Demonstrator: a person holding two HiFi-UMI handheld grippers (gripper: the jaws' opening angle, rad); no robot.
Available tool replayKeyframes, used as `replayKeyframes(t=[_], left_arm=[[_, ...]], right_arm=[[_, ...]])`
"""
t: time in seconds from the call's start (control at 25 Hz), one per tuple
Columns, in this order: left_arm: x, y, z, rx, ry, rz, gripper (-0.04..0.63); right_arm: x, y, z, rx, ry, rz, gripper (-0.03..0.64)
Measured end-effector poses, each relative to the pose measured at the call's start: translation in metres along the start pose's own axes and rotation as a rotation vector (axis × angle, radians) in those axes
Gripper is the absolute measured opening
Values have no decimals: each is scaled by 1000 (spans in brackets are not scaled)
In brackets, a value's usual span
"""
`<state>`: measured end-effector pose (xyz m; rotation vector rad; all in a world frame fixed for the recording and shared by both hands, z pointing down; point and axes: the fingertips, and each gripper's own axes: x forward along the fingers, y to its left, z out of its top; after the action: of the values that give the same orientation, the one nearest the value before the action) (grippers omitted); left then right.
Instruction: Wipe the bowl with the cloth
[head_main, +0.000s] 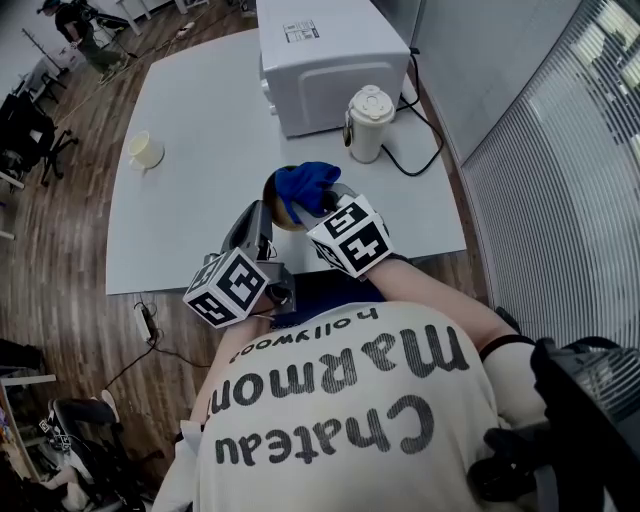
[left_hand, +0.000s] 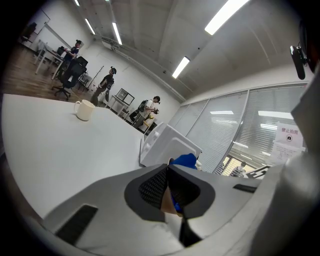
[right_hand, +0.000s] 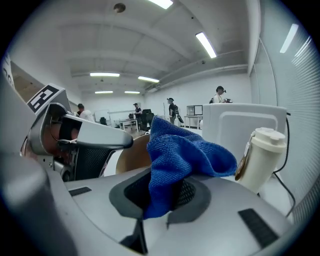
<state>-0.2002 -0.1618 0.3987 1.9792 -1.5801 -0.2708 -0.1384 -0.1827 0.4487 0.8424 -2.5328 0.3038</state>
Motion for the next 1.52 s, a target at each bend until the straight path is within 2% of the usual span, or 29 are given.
replayKeyframes(t=[0.32, 0.48, 0.68, 0.92, 1.24, 1.52], left_arm=[[1, -1, 0, -5, -2, -7, 13], [1, 0, 0, -18, -2, -8, 13], [2, -6, 1, -33, -10, -29, 14], [3, -7, -1, -24, -8, -33, 13], [3, 2, 2, -52, -16, -16, 12], [3, 4, -14, -115, 5, -23, 12]], right_arm=[[-8, -13, 13, -80, -73, -70, 64], [-9, -15, 16, -40, -87, -67, 64], [-10, 1, 26, 152, -138, 62, 64], [-12, 25, 42, 238, -191, 198, 64], [-11, 40, 29, 189, -126, 248, 64], [-16, 46, 2, 71, -43, 205, 64]])
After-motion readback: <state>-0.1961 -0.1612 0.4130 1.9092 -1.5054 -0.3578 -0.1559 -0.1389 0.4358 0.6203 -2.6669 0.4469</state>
